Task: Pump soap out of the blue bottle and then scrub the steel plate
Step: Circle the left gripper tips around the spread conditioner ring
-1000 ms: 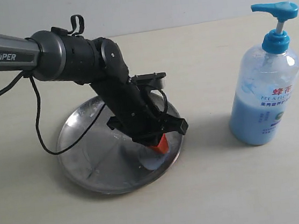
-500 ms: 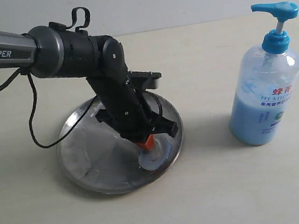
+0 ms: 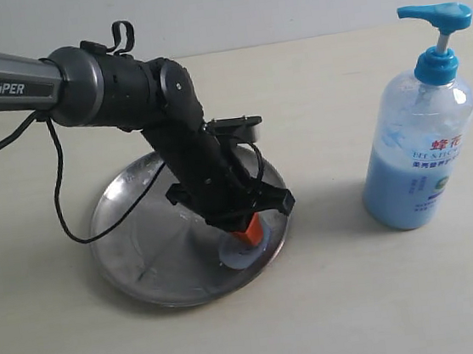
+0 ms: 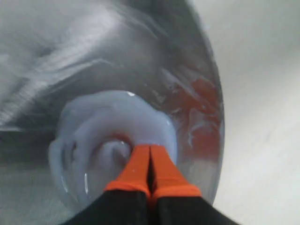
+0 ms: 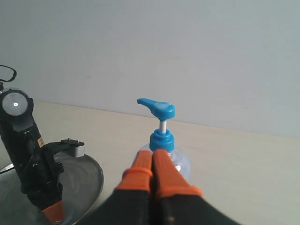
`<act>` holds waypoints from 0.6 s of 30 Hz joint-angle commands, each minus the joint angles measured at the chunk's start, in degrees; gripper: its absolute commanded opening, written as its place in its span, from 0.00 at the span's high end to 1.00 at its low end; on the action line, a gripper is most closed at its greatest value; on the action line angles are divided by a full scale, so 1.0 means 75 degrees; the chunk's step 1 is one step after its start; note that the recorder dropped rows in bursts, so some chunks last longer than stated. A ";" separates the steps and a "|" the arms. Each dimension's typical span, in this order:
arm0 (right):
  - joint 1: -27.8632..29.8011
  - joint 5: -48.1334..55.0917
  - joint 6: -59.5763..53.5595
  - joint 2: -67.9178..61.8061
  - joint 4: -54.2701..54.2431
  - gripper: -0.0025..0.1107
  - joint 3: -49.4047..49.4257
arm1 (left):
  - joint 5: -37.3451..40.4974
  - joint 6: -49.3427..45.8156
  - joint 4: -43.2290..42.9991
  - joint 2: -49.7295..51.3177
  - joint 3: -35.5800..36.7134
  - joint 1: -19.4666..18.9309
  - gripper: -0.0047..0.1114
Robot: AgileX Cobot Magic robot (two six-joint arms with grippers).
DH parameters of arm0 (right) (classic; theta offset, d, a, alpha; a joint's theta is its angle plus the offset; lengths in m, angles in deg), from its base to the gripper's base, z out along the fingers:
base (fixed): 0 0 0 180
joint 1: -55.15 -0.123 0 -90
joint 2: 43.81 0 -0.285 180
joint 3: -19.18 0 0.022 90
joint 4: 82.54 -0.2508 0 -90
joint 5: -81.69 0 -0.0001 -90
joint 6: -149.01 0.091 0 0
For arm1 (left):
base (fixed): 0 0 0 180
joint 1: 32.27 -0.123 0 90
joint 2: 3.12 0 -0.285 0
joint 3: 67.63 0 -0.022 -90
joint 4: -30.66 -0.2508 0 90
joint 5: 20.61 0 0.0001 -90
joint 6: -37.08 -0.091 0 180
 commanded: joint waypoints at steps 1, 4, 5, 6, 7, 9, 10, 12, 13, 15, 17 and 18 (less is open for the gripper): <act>0.0030 -0.0076 -0.0029 0.0022 0.0070 0.98 0.0040 | 0.0572 -0.0062 -0.1074 0.0209 0.0120 0.0009 0.96; 0.0030 -0.0076 -0.0029 0.0022 0.0070 0.98 0.0040 | 0.0613 0.0550 -0.1906 0.0209 0.0120 -0.0007 0.96; 0.0030 -0.0076 -0.0029 0.0022 0.0070 0.98 0.0040 | 0.0574 0.0757 -0.2209 0.0209 0.0120 -0.0007 0.96; 0.0030 -0.0076 -0.0029 0.0022 0.0070 0.98 0.0040 | 0.0540 0.0960 -0.2449 0.0209 0.0120 -0.0007 0.96; 0.0030 -0.0076 -0.0029 0.0022 0.0070 0.98 0.0040 | 0.0461 0.1138 -0.2583 0.0209 0.0120 -0.0007 0.96; 0.0030 -0.0076 -0.0029 0.0022 0.0070 0.98 0.0040 | 0.0272 0.1336 -0.2705 0.0209 0.0120 -0.0007 0.96; 0.0030 -0.0076 -0.0029 0.0022 0.0070 0.98 0.0040 | 0.0169 0.1375 -0.2705 0.0209 0.0120 -0.0007 0.96; 0.0030 -0.0076 -0.0029 0.0022 0.0070 0.98 0.0040 | -0.0159 0.1652 -0.2690 0.0209 0.0120 -0.0007 0.96; 0.0030 -0.0076 -0.0029 0.0022 0.0070 0.98 0.0040 | -0.0308 0.1775 -0.2676 0.0209 0.0120 -0.0007 0.96; 0.0030 -0.0076 -0.0029 0.0022 0.0070 0.98 0.0040 | -0.0695 0.1943 -0.2373 0.0209 0.0120 -0.0007 0.96; 0.0030 -0.0076 -0.0029 0.0022 0.0070 0.98 0.0040 | -0.0981 0.1943 -0.1863 0.0209 0.0120 -0.0007 0.96; 0.0030 -0.0076 -0.0029 0.0022 0.0070 0.98 0.0040 | -0.1088 0.1840 -0.1528 0.0209 0.0120 -0.0007 0.96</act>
